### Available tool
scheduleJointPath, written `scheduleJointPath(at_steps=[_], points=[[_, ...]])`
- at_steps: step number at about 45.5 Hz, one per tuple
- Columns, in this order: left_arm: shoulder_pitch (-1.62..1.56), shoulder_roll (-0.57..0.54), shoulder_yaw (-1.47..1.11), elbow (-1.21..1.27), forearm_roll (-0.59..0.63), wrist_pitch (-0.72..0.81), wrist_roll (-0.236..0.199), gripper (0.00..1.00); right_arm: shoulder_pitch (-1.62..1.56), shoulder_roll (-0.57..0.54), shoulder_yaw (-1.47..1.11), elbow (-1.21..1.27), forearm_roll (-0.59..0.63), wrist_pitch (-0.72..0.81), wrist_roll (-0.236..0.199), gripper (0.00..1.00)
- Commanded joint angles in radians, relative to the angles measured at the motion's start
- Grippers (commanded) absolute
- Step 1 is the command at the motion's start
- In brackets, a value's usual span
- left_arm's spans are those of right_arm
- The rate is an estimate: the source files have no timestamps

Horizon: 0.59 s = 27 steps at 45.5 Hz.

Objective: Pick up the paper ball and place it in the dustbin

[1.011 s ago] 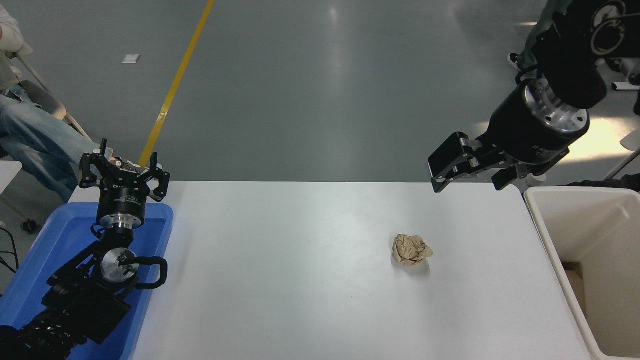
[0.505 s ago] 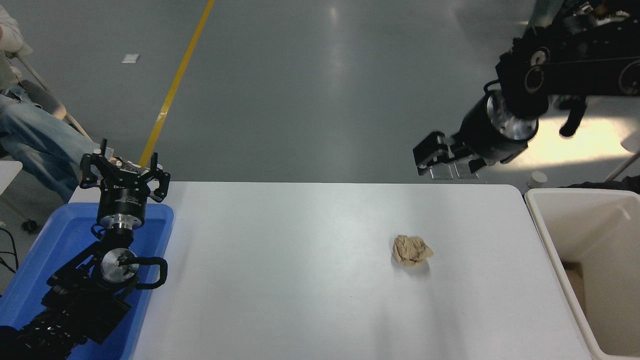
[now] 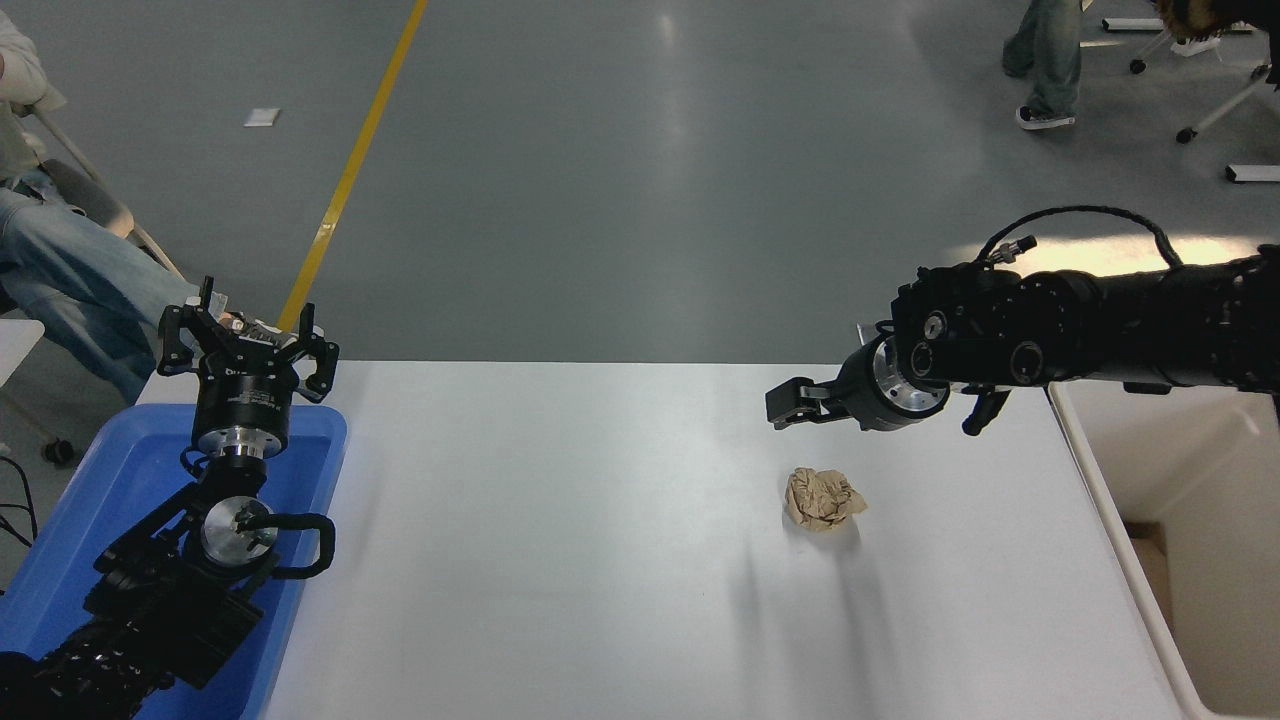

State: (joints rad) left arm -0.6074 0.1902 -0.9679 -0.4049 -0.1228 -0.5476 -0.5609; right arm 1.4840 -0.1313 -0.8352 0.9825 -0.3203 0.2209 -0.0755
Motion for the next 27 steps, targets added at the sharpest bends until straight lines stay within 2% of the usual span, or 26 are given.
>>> scheduleJointPath(at_steps=[1,13,27], points=[[0.000,0.000,0.000,0.000,0.000,0.000,0.000,0.99,-0.136,0.058,0.033,-0.080,-0.048,-0.057,0.000,1.00],[0.000,0.000,0.000,0.000,0.000,0.000,0.001,0.99,-0.240,0.114,0.042,-0.185,-0.069,-0.123,0.000,1.00],[0.000,0.000,0.000,0.001,0.000,0.000,0.001,0.99,-0.346,0.107,0.037,-0.346,-0.290,-0.189,0.000,1.00]])
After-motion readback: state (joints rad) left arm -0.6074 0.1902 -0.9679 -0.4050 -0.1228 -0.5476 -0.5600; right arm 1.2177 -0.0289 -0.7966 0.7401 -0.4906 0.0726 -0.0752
